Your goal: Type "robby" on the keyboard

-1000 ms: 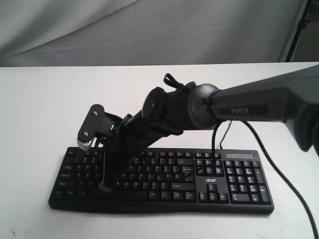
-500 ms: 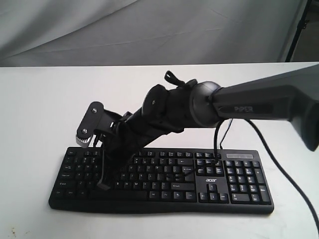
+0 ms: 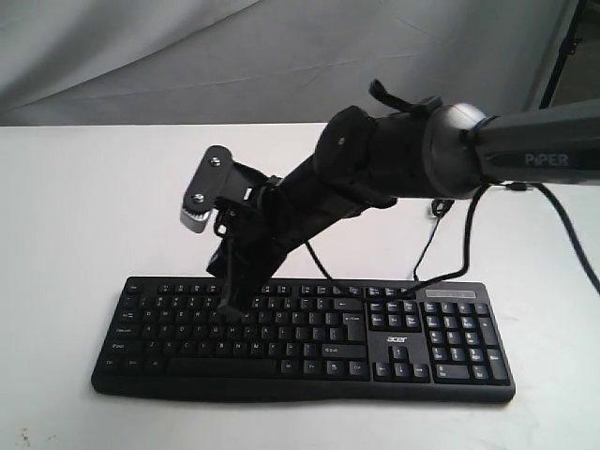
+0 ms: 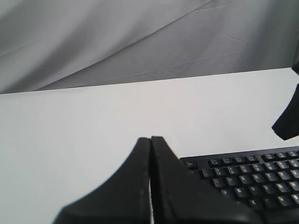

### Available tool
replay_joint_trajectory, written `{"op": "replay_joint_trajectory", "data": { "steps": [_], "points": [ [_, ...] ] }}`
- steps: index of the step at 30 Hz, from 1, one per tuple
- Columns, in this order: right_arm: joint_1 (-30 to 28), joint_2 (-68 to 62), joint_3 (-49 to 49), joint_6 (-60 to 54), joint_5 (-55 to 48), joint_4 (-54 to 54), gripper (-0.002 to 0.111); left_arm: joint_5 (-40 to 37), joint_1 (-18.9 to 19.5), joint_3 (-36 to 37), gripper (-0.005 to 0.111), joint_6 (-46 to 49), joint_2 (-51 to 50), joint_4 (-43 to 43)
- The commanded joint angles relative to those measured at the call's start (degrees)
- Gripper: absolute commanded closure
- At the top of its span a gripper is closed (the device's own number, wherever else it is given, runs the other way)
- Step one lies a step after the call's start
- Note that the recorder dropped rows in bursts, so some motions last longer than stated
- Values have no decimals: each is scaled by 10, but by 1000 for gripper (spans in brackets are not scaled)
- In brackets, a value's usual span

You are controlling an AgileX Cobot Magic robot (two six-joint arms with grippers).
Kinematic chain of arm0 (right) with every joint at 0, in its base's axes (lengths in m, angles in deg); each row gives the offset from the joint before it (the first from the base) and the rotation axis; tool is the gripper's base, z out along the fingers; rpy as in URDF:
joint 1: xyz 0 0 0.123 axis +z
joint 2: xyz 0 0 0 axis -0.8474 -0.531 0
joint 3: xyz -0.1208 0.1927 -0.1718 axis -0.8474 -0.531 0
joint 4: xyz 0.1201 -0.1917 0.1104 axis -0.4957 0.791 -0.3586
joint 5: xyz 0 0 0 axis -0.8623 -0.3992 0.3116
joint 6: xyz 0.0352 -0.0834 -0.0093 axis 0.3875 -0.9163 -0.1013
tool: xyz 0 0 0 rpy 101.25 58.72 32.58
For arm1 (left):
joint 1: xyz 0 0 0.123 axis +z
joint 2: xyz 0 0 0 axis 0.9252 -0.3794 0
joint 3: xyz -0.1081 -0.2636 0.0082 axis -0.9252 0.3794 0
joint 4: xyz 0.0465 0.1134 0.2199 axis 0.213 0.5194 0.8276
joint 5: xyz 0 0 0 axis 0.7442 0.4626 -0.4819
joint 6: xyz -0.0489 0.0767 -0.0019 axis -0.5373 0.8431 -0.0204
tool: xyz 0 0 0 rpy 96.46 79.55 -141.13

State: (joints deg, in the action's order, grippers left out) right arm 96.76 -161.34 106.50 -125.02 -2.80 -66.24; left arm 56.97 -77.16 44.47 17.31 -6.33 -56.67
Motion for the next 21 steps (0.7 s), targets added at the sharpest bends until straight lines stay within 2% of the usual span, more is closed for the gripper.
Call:
{"op": "replay_joint_trajectory", "data": {
  "steps": [1, 6, 10, 14, 21],
  "points": [
    [-28, 33, -57, -93, 25, -54, 108, 3, -4, 2, 107, -2, 2, 3],
    [-75, 47, -88, -202, -65, -170, 108, 3, -4, 2, 107, -2, 2, 3],
    [-103, 47, -118, -242, -67, -210, 108, 3, -4, 2, 107, -2, 2, 3],
    [-103, 47, -139, -286, -68, -244, 108, 3, -4, 2, 107, -2, 2, 3],
    [-102, 47, -158, -290, -54, -257, 108, 3, -4, 2, 107, -2, 2, 3]
  ]
}}
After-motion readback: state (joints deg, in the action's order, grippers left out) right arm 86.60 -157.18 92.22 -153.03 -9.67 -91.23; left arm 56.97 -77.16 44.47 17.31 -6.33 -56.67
